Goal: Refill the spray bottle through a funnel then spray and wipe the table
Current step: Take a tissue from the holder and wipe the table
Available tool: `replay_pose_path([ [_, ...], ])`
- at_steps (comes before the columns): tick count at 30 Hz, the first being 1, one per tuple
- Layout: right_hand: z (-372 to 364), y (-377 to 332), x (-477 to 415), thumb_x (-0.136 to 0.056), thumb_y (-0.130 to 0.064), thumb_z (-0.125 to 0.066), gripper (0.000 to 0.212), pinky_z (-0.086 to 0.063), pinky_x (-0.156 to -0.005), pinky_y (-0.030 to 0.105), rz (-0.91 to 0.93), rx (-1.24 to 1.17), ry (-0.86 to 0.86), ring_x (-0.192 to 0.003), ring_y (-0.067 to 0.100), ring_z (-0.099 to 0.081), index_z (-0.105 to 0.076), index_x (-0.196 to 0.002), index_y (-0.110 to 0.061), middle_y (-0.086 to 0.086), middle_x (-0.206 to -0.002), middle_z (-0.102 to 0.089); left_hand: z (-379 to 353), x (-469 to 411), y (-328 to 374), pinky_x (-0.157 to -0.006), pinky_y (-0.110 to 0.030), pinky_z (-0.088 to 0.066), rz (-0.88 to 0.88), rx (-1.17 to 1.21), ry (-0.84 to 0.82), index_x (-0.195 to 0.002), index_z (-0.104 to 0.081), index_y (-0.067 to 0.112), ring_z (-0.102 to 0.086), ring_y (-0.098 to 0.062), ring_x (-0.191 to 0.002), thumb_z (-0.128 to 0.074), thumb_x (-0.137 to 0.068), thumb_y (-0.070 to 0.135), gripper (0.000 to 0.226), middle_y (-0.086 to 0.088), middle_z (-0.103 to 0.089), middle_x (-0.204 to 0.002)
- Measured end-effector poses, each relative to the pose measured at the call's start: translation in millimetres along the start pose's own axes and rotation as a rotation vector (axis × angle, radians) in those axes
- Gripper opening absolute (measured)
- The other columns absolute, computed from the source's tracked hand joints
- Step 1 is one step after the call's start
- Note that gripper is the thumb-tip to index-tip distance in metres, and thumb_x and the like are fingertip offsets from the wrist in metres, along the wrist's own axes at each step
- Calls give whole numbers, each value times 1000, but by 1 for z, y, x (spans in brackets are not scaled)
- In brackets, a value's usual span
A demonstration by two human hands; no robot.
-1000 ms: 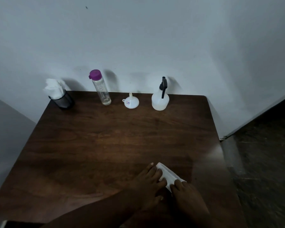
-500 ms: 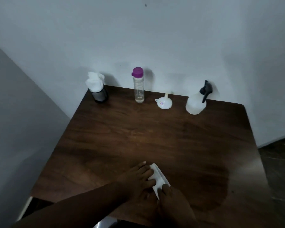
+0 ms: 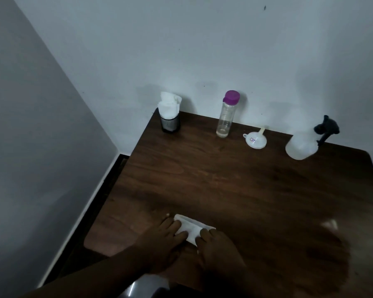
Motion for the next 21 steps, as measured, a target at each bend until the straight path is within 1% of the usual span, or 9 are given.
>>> replay_pose_path([
  [3, 5, 1, 0, -79, -35, -55, 14, -51, -62, 30, 58, -24, -34, -72, 14, -62, -67, -80, -28, -6, -86, -65, -11, 20, 17, -101, -40, -53, 32, 95, 48, -126, -63, 30, -65, -19, -108, -57, -82, 59, 53, 2, -67, -119],
  [5, 7, 4, 5, -80, -39, -52, 17, -53, -66, 28, 86, -40, -81, -79, 11, -63, -66, -83, -32, -9, -92, -66, -18, 26, 31, -95, -39, -57, 53, 138, 66, -126, -66, 27, -63, -21, -107, -61, -75, 60, 61, -1, -68, -119],
  [8, 6, 10, 15, -83, -45, -44, 25, -56, -77, 28, 129, -54, -147, -93, 8, -63, -64, -94, -35, -11, -104, -65, -22, 26, 54, -93, -40, -55, 68, 127, 171, -123, -70, 22, -58, -21, -102, -61, -74, 58, 62, -3, -69, -113],
  [10, 9, 17, 23, -85, -44, -41, 28, -55, -84, 31, 160, -82, -186, -101, 10, -62, -61, -101, -33, -8, -111, -63, -21, 19, 70, -95, -43, -48, 83, 105, 256, -123, -69, 18, -56, -23, -99, -61, -78, 56, 59, -6, -68, -111],
  [13, 15, 30, 35, -83, -42, -45, 21, -56, -76, 27, 180, -66, -151, -93, 8, -63, -58, -97, -34, -10, -105, -64, -22, 11, 87, -96, -42, -38, 95, 91, 329, -124, -70, 15, -51, -24, -100, -58, -84, 54, 57, -8, -65, -112],
  [15, 19, 44, 50, -82, -42, -48, 18, -56, -73, 26, 165, -80, -152, -90, 7, -63, -58, -95, -35, -11, -101, -64, -24, -1, 104, -97, -41, -38, 72, 86, 322, -126, -68, 16, -52, -23, -102, -60, -82, 57, 60, -6, -65, -113],
  [17, 20, 59, 67, -81, -44, -59, 17, -54, -74, 24, 161, -77, -141, -90, 6, -62, -58, -96, -36, -12, -101, -63, -25, -12, 122, -98, -41, -37, 58, 104, 297, -126, -67, 17, -54, -23, -103, -62, -80, 59, 62, -6, -67, -113],
  [19, 24, 77, 89, -77, -45, -70, 24, -53, -74, 24, 122, -92, -133, -89, 5, -60, -58, -95, -36, -13, -100, -62, -22, -28, 141, -98, -42, -38, 48, 141, 294, -123, -69, 16, -52, -24, -103, -63, -79, 58, 61, -7, -65, -114],
  [21, 28, 94, 112, -78, -42, -69, 22, -54, -72, 25, 89, -88, -126, -87, 6, -59, -57, -95, -35, -12, -99, -61, -21, -44, 162, -100, -43, -38, 33, 162, 319, -122, -71, 15, -51, -24, -105, -60, -82, 56, 59, -8, -59, -119],
])
Point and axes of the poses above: each hand's wrist, its own x-axis away from the middle knuckle, its own z-axis out of the back of the hand, y = z × x, the point moved 7 cm from there along -x, towards the middle knuckle
